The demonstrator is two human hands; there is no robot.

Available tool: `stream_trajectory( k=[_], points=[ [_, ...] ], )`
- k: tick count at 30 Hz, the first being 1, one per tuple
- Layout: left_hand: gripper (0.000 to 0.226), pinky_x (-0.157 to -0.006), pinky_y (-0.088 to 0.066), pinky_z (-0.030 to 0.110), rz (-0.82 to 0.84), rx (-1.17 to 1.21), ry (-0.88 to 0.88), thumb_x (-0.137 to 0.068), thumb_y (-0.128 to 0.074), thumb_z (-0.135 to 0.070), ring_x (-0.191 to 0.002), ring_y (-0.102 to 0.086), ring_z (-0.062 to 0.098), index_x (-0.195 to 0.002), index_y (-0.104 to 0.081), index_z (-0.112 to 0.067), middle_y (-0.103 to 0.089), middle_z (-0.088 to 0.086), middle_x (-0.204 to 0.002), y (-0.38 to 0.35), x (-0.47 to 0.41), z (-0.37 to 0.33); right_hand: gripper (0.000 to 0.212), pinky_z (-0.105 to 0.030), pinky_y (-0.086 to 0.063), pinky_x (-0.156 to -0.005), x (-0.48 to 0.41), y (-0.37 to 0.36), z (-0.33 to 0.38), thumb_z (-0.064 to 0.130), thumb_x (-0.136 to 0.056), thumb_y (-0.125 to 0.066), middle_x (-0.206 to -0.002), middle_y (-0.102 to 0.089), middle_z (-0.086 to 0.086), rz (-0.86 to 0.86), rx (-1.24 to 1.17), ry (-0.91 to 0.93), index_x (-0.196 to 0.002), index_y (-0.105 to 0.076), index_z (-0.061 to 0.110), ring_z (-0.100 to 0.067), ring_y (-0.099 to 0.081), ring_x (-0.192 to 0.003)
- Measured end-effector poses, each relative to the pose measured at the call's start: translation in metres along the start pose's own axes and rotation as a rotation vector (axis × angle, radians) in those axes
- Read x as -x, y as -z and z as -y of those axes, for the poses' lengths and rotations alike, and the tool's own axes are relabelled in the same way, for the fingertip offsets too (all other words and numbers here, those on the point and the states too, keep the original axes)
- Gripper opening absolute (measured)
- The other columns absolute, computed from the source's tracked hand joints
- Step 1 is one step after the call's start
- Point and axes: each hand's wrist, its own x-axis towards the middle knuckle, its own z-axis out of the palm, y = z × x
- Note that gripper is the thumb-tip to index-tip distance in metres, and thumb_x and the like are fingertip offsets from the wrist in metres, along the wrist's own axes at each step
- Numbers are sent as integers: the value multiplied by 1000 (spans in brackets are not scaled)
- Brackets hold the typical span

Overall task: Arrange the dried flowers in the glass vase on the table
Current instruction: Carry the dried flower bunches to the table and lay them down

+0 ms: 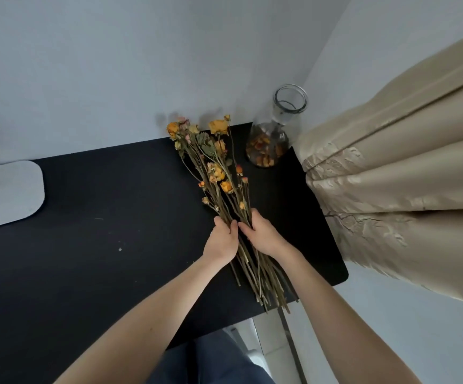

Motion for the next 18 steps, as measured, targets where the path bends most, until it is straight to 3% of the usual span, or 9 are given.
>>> stream_trajectory(
  k=[4,9,13,18],
  points=[
    [47,-65,-40,34,-36,-474,-55,-98,-19,-48,-88,-62,29,-107,-44,-9,-61,9,-100,4,-7,1,31,-29,-48,-86,-8,-1,-3,29,-97,-45,-117,-59,-2,-11,88,-17,-124,-42,14,-13,-58,-102],
    [54,-62,-41,33,-103,-745,-170,-97,-15,-52,-86,-64,31,-101,-51,-12,-66,9,-96,22,-16,12,28,-25,-45,-85,-13,-2,-7,36,-94,-48,-111,-57,4,-32,133,7,-117,-47,20,-11,-57,-103],
    [49,-59,-42,32,-156,-739,-256,-94,-20,-57,-77,-63,28,-92,-49,-17,-64,5,-85,38,-21,28,31,-24,-47,-85,-13,-4,-11,45,-88,-54,-109,-56,8,-70,194,81,-112,-48,26,-6,-57,-101],
    [41,-50,-37,30,-224,-564,-443,-94,-29,-52,-55,-50,14,-73,-43,-21,-48,-5,-60,56,-22,48,44,-25,-49,-89,-11,-4,-11,55,-82,-55,-112,-57,12,-120,233,164,-116,-49,28,-1,-56,-102]
  ],
)
